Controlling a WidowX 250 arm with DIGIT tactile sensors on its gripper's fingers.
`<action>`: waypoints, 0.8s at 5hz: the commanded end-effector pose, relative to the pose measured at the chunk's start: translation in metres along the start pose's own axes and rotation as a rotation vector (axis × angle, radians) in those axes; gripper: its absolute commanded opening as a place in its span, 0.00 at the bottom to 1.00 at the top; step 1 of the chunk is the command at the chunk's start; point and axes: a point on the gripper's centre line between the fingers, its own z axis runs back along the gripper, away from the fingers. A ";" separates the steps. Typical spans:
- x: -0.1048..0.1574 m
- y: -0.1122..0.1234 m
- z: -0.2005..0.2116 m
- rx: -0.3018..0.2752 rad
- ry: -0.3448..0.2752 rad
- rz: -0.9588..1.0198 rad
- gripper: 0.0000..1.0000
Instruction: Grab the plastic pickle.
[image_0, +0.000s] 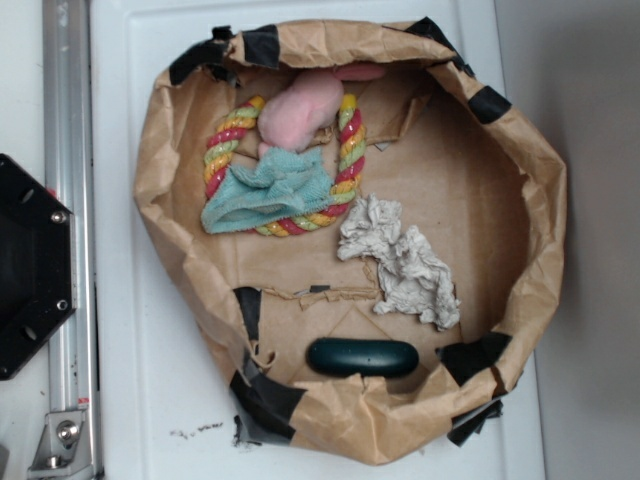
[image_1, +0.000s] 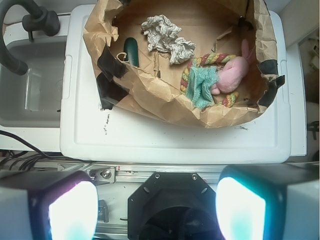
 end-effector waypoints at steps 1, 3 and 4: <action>0.000 0.000 0.000 0.000 0.000 0.000 1.00; 0.077 0.057 -0.057 -0.053 -0.041 0.049 1.00; 0.102 0.059 -0.084 -0.104 -0.091 0.005 1.00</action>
